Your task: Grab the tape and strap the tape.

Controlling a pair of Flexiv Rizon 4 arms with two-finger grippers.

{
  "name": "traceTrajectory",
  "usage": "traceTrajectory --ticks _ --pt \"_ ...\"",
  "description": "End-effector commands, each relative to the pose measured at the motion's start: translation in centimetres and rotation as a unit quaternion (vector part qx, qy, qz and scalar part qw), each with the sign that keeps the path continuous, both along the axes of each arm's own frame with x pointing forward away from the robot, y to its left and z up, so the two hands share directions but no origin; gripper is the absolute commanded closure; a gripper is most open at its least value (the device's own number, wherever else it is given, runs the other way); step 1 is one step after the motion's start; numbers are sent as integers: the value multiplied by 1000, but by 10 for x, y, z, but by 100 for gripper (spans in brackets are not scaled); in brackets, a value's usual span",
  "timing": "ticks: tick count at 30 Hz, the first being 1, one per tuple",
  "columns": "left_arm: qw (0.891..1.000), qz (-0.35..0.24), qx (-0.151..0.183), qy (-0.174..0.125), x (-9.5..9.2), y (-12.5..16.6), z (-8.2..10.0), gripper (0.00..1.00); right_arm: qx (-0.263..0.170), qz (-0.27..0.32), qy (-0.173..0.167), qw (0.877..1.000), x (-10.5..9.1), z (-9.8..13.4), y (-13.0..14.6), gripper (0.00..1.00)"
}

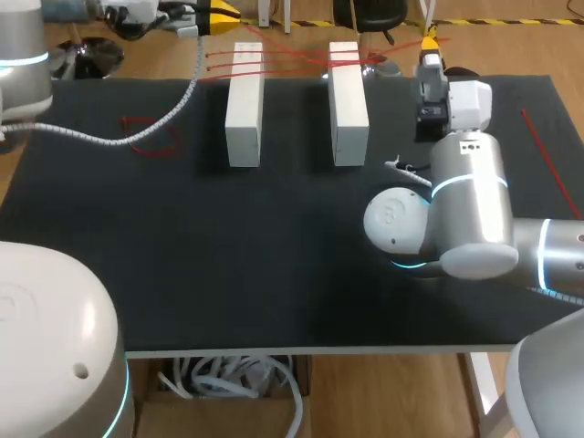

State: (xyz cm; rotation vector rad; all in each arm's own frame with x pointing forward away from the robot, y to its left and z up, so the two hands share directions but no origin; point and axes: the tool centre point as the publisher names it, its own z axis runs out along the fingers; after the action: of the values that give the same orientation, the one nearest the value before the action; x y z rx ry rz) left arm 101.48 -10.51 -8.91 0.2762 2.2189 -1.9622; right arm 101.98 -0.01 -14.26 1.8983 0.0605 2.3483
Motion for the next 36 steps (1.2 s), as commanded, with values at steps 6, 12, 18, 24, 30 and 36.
traceTrajectory --ticks 6,12,18,24,30,36 --pt "994 6 112 -5 0 -5 8 100 -5 5 3 1000 -4 0 0 100" --pt "984 17 176 -21 -1 -7 11 100 -9 8 3 1000 -6 -2 0 100" --pt "971 15 235 -30 -2 -8 12 100 -16 11 2 1000 -7 -3 -1 100" --pt "959 4 283 -23 -2 -9 7 100 -22 12 3 1000 -7 -6 -1 100" --pt "956 10 291 -42 1 -9 5 100 -26 12 5 1000 -7 -8 0 100" --pt "956 10 291 -42 1 -9 5 100 -31 17 1 999 -7 -9 3 100"
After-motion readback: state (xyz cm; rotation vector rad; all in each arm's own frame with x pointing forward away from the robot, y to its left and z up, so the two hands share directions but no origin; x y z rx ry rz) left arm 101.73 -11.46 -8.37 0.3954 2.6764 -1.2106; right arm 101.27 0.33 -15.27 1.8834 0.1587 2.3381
